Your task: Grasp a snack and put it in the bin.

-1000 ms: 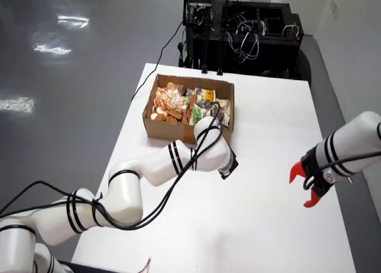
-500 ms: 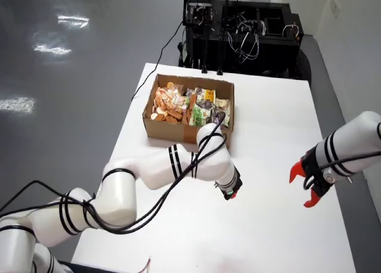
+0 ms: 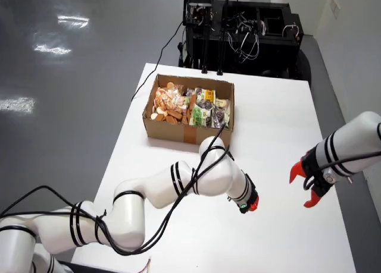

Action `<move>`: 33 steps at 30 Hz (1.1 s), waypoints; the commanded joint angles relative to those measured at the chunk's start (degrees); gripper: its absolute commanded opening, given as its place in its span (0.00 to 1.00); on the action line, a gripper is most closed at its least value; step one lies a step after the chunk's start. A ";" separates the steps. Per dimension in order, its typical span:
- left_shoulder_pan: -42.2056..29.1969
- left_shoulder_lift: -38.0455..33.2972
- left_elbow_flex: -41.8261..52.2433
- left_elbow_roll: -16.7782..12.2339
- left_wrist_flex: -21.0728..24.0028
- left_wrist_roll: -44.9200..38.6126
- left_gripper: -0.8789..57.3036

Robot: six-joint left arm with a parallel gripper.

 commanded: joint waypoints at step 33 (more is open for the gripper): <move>9.01 3.47 -9.55 0.07 -0.27 5.88 0.01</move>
